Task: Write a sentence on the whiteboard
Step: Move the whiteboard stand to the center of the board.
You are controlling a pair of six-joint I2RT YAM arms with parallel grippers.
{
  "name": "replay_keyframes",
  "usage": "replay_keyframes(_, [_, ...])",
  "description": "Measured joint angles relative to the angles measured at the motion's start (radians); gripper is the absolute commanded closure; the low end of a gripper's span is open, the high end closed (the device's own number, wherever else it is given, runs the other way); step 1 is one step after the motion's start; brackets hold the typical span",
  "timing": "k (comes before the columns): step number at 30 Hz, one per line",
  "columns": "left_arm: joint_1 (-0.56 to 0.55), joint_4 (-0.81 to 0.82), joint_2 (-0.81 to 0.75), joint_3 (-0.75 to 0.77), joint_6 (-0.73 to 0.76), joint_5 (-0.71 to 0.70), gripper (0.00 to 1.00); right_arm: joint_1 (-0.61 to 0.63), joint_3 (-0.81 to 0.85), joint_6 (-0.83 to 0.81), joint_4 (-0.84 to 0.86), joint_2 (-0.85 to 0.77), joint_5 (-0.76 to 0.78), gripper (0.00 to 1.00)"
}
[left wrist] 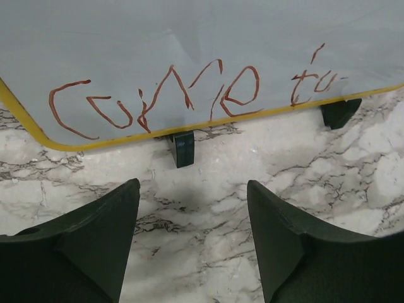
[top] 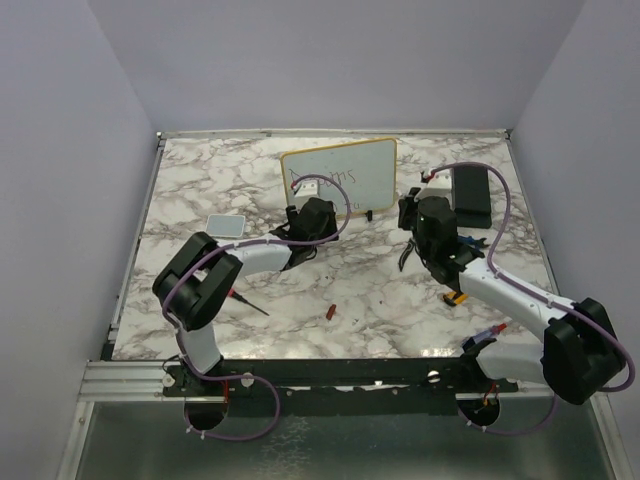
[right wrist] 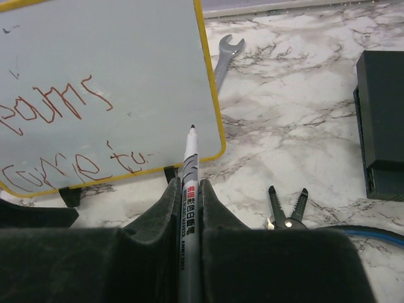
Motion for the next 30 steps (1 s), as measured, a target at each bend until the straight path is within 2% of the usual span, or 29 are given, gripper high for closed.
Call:
replay_keyframes(3, [-0.001, 0.029, 0.049, 0.018, -0.006, -0.036, 0.32, -0.008, -0.003, 0.003, 0.000, -0.021, -0.012, 0.99])
replay_keyframes(10, [-0.022, 0.051, 0.163, 0.077, 0.002, -0.108, 0.42, -0.014, -0.007, 0.011, 0.001, -0.024, -0.040, 0.99])
replay_keyframes(19, [-0.025, 0.065, 0.208, 0.099, 0.029, -0.199, 0.55, -0.017, -0.007, 0.016, 0.002, -0.014, -0.062, 1.00])
replay_keyframes(23, [-0.026, 0.068, 0.216, 0.100, 0.040, -0.236, 0.65, -0.018, -0.007, 0.018, 0.002, 0.000, -0.071, 0.99])
replay_keyframes(30, [-0.028, 0.069, 0.231, 0.115, 0.053, -0.259, 0.73, -0.019, -0.007, 0.019, 0.003, 0.010, -0.076, 0.99])
